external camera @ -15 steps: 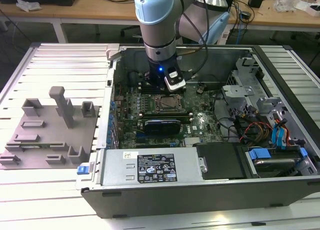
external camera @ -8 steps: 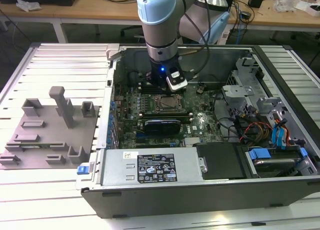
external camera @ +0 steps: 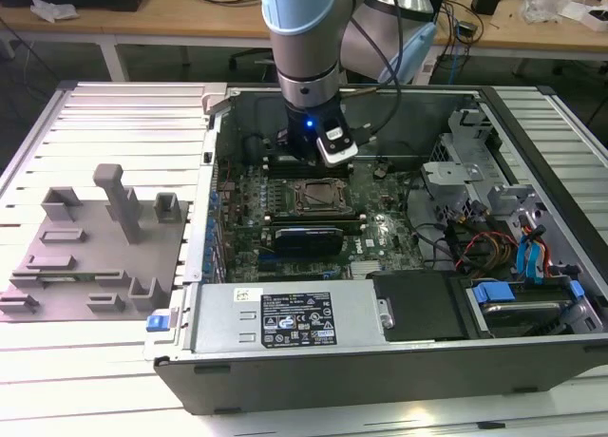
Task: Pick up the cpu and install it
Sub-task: 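Install the first cpu locking lever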
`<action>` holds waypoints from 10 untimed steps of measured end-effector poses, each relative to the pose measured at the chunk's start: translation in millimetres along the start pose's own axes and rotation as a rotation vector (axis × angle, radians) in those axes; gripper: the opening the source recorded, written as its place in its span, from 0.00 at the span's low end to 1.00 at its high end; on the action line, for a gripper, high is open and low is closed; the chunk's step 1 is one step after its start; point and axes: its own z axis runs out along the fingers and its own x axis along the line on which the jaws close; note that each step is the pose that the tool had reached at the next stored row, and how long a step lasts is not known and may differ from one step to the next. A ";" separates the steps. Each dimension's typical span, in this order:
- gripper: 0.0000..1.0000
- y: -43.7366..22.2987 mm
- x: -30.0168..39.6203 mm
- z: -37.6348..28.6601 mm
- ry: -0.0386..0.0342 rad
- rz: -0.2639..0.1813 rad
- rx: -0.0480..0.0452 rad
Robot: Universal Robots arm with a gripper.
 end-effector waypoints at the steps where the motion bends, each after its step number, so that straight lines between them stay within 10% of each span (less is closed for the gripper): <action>1: 0.11 0.3 -0.2 -1.6 0.0001 0.000 0.0001; 10: 0.11 -12.2 -3.0 -4.6 0.0067 -0.005 0.0381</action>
